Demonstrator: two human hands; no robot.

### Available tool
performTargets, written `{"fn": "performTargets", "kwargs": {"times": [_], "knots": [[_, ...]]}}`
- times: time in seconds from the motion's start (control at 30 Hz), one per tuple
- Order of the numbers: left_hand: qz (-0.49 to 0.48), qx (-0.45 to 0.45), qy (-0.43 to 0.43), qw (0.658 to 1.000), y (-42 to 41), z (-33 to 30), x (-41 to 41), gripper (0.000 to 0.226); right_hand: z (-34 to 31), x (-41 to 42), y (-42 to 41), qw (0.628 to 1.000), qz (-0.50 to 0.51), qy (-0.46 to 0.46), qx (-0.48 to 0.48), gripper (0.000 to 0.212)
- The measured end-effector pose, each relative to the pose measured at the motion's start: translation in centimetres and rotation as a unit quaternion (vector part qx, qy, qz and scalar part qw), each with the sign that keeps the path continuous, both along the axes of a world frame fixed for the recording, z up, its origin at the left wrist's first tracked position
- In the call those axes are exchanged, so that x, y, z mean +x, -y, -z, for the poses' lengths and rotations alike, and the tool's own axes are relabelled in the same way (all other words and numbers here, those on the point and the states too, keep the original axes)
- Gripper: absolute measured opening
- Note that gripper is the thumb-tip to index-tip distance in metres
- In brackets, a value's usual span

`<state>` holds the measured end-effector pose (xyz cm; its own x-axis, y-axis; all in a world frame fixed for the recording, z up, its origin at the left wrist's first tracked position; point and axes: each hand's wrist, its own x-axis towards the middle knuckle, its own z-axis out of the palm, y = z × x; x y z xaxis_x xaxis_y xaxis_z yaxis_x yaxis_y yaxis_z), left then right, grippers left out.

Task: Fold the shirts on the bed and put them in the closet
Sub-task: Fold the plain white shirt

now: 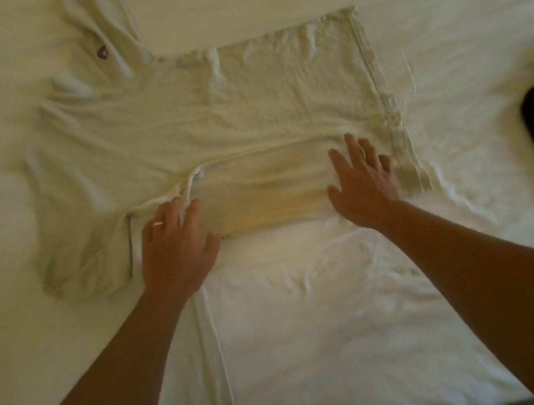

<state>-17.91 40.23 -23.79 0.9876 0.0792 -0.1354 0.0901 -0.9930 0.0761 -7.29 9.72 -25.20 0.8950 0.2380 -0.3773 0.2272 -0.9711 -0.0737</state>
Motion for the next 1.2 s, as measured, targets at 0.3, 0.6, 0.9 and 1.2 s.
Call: {"fn": "performTargets", "kwargs": {"times": [0.3,0.6,0.9,1.2], "knots": [[-0.297,-0.053,-0.005,0.953,-4.2,-0.4,-12.9,0.047,-2.0,-11.7,-12.3,0.966,0.058,-0.15,0.204,0.016],[-0.355,-0.328,-0.241,0.841,-9.4,-0.5,-14.6,0.038,-1.2,-16.6,-21.4,0.917,0.108,-0.353,0.15,0.026],[-0.338,-0.684,-0.277,0.584,-18.1,-7.5,0.6,0.027,-7.2,-4.7,-26.4,0.669,0.392,-0.4,0.489,0.026],[-0.437,-0.564,-0.007,0.701,-24.1,-4.3,3.3,0.005,-5.7,-2.8,-33.1,0.809,0.367,-0.092,0.45,0.011]]}}
